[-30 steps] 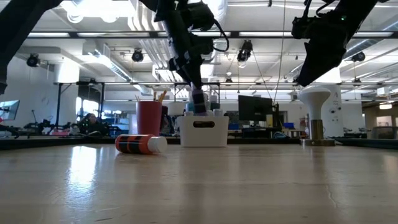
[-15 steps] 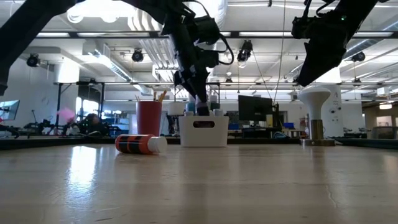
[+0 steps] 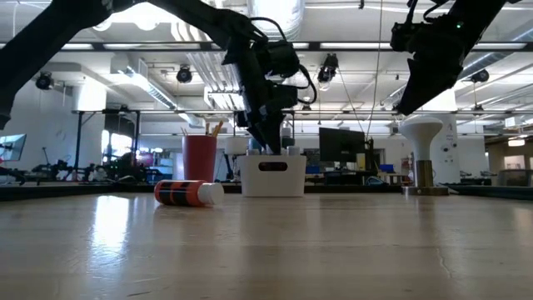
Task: Pick & Place Paint Supplies
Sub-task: Put the violet paint bottle into the white bin, then put the orange paint bottle into the white bin
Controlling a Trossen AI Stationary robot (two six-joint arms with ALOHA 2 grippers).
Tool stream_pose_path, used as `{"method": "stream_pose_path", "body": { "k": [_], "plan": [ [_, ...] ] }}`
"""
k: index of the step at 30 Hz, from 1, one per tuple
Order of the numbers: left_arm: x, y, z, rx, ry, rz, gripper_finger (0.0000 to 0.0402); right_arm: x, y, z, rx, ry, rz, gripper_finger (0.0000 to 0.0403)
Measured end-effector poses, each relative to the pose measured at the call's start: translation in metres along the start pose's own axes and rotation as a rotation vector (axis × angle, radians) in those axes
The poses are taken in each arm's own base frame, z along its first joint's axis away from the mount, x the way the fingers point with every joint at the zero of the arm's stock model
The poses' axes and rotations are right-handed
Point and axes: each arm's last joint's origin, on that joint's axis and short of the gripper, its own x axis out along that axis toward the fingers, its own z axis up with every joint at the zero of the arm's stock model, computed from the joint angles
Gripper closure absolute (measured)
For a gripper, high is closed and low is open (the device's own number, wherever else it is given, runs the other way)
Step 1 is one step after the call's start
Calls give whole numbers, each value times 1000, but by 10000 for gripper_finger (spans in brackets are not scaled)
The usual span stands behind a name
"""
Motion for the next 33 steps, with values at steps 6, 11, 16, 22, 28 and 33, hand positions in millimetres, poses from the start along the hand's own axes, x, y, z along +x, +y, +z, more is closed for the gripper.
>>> {"method": "stream_pose_path", "body": {
  "k": [6, 11, 16, 22, 28, 33],
  "plan": [
    [9, 3, 0, 9, 5, -2, 281, 1, 0, -1, -1, 1, -4, 183],
    [11, 3, 1, 17, -4, -2, 281, 1, 0, -1, -2, 3, -4, 175],
    [11, 3, 3, 35, -20, 0, 242, 2, 0, -2, -3, 5, -6, 167],
    [11, 3, 3, 35, -15, 4, 159, 3, 0, -3, -5, 9, -8, 159],
    [5, 4, 6, 44, -9, 7, 139, 3, 0, -3, -5, 9, -8, 156],
    [-15, 3, 14, 51, -5, -1, 138, 3, 0, -3, -4, 8, -7, 168]
  ]
}}
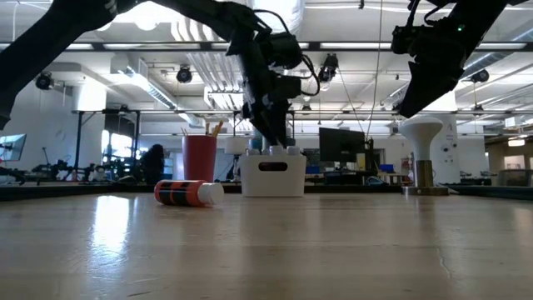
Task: Pick & Place Paint Supplies
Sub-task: Put the orange paint bottle into the white bin
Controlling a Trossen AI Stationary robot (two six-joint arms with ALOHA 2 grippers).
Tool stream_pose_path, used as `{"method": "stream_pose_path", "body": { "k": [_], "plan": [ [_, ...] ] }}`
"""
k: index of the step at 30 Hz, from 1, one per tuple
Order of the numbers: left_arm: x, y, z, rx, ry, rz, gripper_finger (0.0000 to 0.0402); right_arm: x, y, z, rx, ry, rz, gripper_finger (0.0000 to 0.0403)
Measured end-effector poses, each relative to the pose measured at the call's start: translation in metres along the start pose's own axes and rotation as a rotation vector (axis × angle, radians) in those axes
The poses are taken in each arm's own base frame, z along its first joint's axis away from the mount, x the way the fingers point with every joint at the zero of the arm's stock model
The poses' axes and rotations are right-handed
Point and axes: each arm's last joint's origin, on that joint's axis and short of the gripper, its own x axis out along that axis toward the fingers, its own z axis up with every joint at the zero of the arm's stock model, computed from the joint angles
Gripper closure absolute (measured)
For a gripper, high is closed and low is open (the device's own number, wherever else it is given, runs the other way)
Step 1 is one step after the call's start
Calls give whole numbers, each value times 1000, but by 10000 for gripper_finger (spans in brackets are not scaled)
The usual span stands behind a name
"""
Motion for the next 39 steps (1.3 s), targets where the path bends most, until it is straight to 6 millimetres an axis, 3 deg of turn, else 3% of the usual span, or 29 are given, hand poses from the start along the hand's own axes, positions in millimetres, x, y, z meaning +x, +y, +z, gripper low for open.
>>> {"method": "stream_pose_path", "body": {
  "k": [7, 12, 19, 27, 34, 39],
  "plan": [
    [-38, -5, 7, 27, 50, -46, 140, 0, 0, 0, 0, 0, 0, 186],
    [-70, -21, 8, 107, 93, -125, 143, 0, 0, 0, -1, 1, 0, 193],
    [-108, -67, -4, 334, 196, -144, 156, 1, 0, -1, -6, 4, -2, 196],
    [-143, -127, -24, 569, 143, -84, 174, 5, -1, -6, -11, 5, -29, 180],
    [-158, -162, -50, 616, 157, -118, 177, 11, 0, -9, -1, -8, -22, 165],
    [-147, -169, -71, 619, 251, -113, 177, 12, 1, -8, 11, -33, -9, 155]
  ]
}}
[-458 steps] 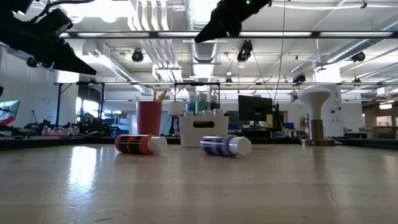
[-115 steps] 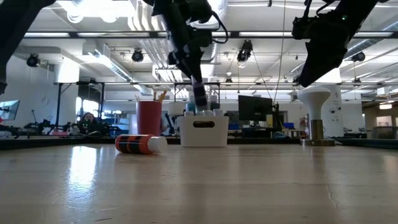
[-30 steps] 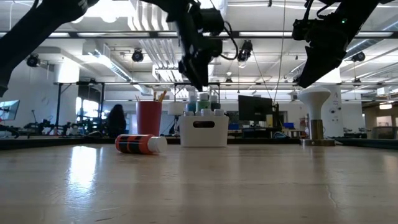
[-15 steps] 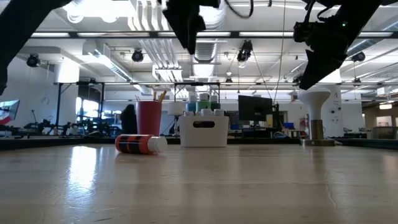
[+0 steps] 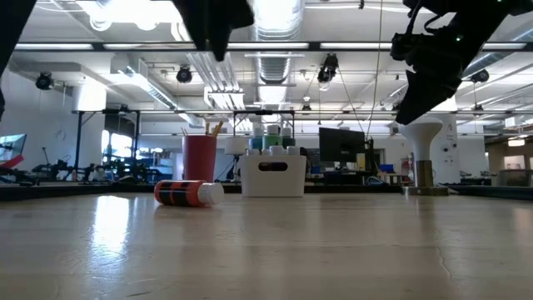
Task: Pick & Place Paint Supplies
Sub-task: Put the orange paint bottle into the white bin
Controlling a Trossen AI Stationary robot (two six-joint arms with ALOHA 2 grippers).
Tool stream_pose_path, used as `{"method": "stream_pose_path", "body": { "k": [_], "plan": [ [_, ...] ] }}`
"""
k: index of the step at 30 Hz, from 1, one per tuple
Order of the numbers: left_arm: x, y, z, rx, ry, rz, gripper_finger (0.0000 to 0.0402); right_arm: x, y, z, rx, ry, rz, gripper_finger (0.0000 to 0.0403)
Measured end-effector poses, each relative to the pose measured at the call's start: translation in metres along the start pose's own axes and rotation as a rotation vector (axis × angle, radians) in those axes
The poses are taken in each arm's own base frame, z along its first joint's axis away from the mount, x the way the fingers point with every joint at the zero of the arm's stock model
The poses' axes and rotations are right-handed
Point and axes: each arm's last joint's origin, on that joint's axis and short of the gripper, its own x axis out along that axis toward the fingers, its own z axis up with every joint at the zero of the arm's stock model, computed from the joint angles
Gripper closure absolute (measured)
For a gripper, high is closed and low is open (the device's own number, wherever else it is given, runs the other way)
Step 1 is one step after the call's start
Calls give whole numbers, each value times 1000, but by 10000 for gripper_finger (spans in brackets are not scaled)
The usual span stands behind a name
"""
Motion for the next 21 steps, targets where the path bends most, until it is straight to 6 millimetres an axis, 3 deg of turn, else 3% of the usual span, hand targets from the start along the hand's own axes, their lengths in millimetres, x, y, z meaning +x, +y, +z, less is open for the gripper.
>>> {"method": "stream_pose_path", "body": {
  "k": [10, 21],
  "plan": [
    [54, -11, -37, 18, 221, 84, 177, 0, 1, 1, 2, -11, 7, 140],
    [107, -20, -59, 135, 133, 99, 179, 0, 2, 4, 7, -39, 23, 169]
  ]
}}
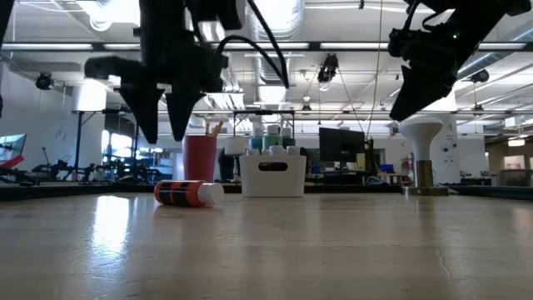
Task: Pick & Place Paint Supplies
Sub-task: Put the orange paint bottle into the white bin
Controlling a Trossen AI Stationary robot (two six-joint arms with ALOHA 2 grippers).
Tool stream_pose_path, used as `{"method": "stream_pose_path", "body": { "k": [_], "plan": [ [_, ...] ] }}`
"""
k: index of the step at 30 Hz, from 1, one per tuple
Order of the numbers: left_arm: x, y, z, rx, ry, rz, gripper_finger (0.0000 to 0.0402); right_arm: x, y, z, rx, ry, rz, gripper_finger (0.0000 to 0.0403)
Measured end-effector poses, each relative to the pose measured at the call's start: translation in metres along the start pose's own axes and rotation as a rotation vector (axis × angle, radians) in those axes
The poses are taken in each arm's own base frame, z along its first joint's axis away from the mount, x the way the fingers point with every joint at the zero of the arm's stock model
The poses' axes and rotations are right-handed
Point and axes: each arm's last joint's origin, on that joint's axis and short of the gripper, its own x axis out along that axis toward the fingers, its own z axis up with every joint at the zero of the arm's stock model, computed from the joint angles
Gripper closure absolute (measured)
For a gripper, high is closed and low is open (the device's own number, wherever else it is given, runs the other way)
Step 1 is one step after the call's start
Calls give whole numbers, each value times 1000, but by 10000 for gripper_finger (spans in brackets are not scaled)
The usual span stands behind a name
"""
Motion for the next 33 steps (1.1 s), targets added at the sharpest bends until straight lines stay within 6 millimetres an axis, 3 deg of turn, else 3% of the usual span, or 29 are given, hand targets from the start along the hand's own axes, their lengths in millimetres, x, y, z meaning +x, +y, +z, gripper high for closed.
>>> {"method": "stream_pose_path", "body": {
  "k": [9, 25, 33],
  "plan": [
    [30, -7, -2, 91, -36, 63, 179, 0, 1, 2, -18, -20, 13, 184],
    [51, -9, -3, 72, -125, 5, 185, 0, 2, 3, -16, -28, 17, 146],
    [70, -5, -11, 46, -130, -4, 190, 0, 2, 3, -14, -31, 18, 149]
  ]
}}
